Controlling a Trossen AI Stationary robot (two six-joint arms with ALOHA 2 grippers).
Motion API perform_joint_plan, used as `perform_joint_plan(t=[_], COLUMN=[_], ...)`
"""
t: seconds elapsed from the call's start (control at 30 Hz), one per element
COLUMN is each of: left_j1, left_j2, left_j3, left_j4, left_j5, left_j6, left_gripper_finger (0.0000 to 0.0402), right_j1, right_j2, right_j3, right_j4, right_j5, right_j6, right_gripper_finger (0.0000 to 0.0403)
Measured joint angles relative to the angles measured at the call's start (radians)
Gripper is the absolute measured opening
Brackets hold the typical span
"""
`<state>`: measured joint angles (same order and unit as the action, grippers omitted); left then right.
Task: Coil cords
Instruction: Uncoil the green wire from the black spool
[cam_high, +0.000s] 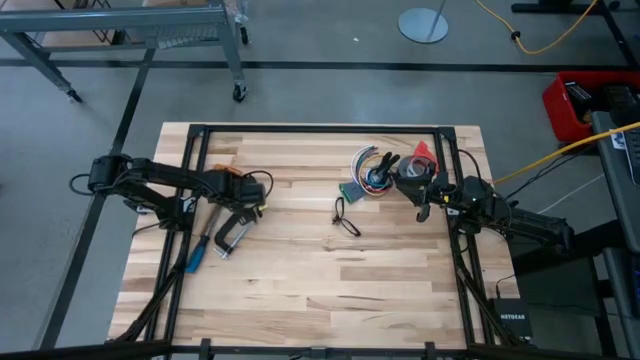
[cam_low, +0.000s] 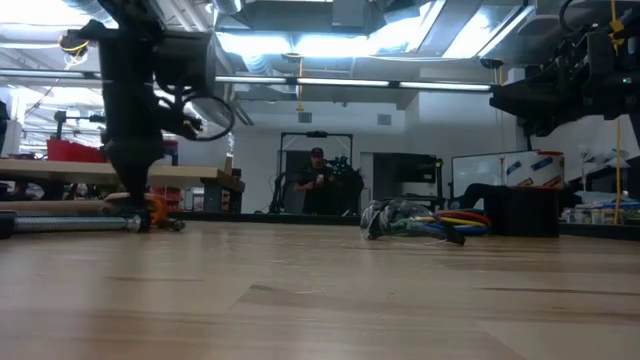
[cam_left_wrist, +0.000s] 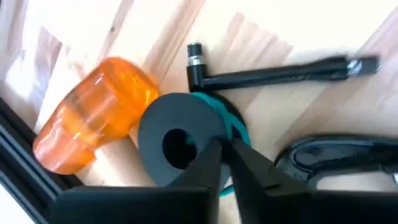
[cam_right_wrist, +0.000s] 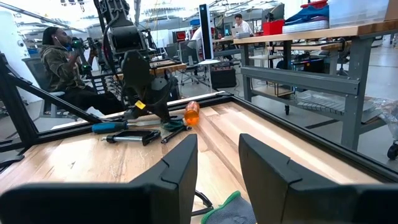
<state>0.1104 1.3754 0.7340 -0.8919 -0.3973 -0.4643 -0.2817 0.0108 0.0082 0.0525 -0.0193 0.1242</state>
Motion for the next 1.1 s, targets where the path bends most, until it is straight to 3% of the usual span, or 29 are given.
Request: perform_joint_plan(t=[0.27, 0.47, 0.63, 0.93, 1.1], left_j1=[0.000, 0.000, 0.000, 0.003, 0.027], left_j2=[0.001, 0.001, 0.001, 0.001, 0.000], left_j3=[0.007, 0.007, 0.007, 0.007, -0.034], left_j4=[-0.009, -0.018, -0.018, -0.018, -0.012], left_j5=[0.002, -0.005, -0.005, -0.007, -0.013], left_j6=[0.001, -0.067, -0.103, -0.150, -0.167], left_gripper_finger=[0.0002, 0.0029, 0.0068, 0.0178, 0.0201], right_j1=[0.000, 0.000, 0.000, 0.000, 0.000], right_j2=[0.000, 0.000, 0.000, 0.000, 0.000], right_j3=[0.000, 0.000, 0.000, 0.000, 0.000], right_j4=[0.003, 0.003, 0.002, 0.002, 0.002], right_j5=[0.000, 0.000, 0.000, 0.000, 0.000], right_j6=[0.000, 0.000, 0.000, 0.000, 0.000], right_gripper_finger=[0.0122, 0.0122, 0.0122, 0.0122, 0.0122])
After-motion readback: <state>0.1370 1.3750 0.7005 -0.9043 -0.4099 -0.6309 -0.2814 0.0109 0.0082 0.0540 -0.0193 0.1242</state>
